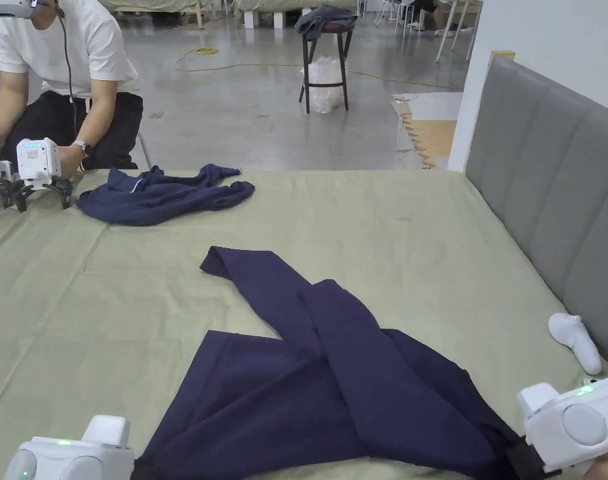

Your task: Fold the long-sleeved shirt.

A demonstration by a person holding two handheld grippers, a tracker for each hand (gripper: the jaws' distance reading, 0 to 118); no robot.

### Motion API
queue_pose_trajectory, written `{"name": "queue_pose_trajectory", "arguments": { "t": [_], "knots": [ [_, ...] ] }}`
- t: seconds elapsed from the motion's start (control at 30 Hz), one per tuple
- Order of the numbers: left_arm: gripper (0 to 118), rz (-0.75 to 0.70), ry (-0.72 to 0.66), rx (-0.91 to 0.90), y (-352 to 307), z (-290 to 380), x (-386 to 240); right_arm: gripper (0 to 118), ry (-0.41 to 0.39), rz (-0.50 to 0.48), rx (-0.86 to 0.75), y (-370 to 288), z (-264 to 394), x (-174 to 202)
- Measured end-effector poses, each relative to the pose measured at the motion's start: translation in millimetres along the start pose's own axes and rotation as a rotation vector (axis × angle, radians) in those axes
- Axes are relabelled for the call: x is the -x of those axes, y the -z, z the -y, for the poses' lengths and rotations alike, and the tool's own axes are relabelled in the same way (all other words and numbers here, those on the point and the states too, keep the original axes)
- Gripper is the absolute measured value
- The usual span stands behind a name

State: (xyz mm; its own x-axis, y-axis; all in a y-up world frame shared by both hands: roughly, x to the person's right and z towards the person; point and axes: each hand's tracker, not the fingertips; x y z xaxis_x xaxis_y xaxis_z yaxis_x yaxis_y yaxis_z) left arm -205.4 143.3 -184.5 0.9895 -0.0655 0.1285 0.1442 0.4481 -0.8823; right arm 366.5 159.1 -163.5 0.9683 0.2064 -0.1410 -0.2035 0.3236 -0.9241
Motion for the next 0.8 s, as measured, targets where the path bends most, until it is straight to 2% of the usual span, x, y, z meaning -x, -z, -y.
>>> {"name": "queue_pose_trajectory", "arguments": {
  "t": [0.07,0.1,0.13,0.17,0.2,0.23,0.27,0.3,0.4,0.43,0.47,0.5,0.53,0.57,0.6,0.67,0.7,0.73,0.77,0.8],
  "knots": [
    [110,0.01,0.01,-0.055,-16.9,-5.1,2.8,110,0.014,0.065,-0.114,-26.5,-5.8,-8.4],
    [108,0.03,0.008,-0.122,-29.7,-12.3,4.7,115,0.041,0.072,-0.169,-42.6,-8.7,-12.0],
    [101,0.035,-0.005,-0.116,-36.7,-17.7,7.4,113,0.082,0.06,-0.206,-55.0,-14.2,-15.7],
    [90,0.037,-0.024,-0.103,-39.7,-16.9,12.3,104,0.129,0.036,-0.233,-65.9,-18.7,-18.5],
    [73,0.038,-0.052,-0.093,-43.7,-20.1,14.0,85,0.178,-0.001,-0.265,-75.7,-21.8,-20.3],
    [39,0.035,-0.054,-0.098,-46.3,-21.7,15.3,52,0.203,-0.045,-0.291,-84.0,-22.6,-20.5],
    [7,0.02,-0.044,-0.12,-62.1,-19.9,3.6,0,0.207,-0.074,-0.311,-87.1,-24.4,-18.4],
    [6,0.008,-0.028,-0.151,-78.5,-19.5,-9.8,1,0.21,-0.104,-0.322,-89.6,-26.2,-14.8],
    [7,0.002,-0.027,-0.125,-81.5,-20.6,-20.9,1,0.141,-0.095,-0.305,-99.9,-29.0,3.1],
    [24,0.004,-0.043,-0.125,-66.8,-18.0,-6.3,1,0.132,-0.096,-0.301,-99.5,-30.4,6.8],
    [74,0.007,-0.061,-0.127,-63.3,-16.4,-6.8,1,0.125,-0.1,-0.298,-99.2,-31.3,9.2],
    [107,0.004,-0.049,-0.098,-54.3,-16.1,-8.8,1,0.122,-0.102,-0.296,-99.1,-28.4,16.4],
    [108,-0.008,-0.032,-0.039,-45.4,-13.3,-11.7,1,0.119,-0.107,-0.29,-98.4,-29.2,18.7],
    [100,0.004,-0.032,-0.044,-22.0,-7.9,-3.1,1,0.116,-0.11,-0.283,-97.8,-30.2,21.1],
    [98,0.0,-0.029,-0.018,-7.3,-5.6,-4.1,1,0.111,-0.111,-0.277,-96.2,-30.6,24.2],
    [97,-0.035,-0.037,0.068,27.0,0.0,-4.9,1,0.093,-0.109,-0.263,-94.4,-34.2,31.1],
    [90,-0.063,-0.041,0.082,19.5,2.2,-8.6,1,0.084,-0.112,-0.258,-95.2,-38.5,35.1],
    [77,-0.06,-0.047,0.112,28.7,6.5,-10.3,1,0.074,-0.116,-0.258,-97.0,-44.0,39.3],
    [60,-0.025,-0.065,0.119,34.4,11.1,-11.0,1,0.063,-0.127,-0.264,-89.9,-53.7,38.2],
    [49,0.093,-0.121,0.063,30.3,15.5,-9.9,1,0.044,-0.14,-0.279,-93.4,-65.4,42.9]
  ]
}}
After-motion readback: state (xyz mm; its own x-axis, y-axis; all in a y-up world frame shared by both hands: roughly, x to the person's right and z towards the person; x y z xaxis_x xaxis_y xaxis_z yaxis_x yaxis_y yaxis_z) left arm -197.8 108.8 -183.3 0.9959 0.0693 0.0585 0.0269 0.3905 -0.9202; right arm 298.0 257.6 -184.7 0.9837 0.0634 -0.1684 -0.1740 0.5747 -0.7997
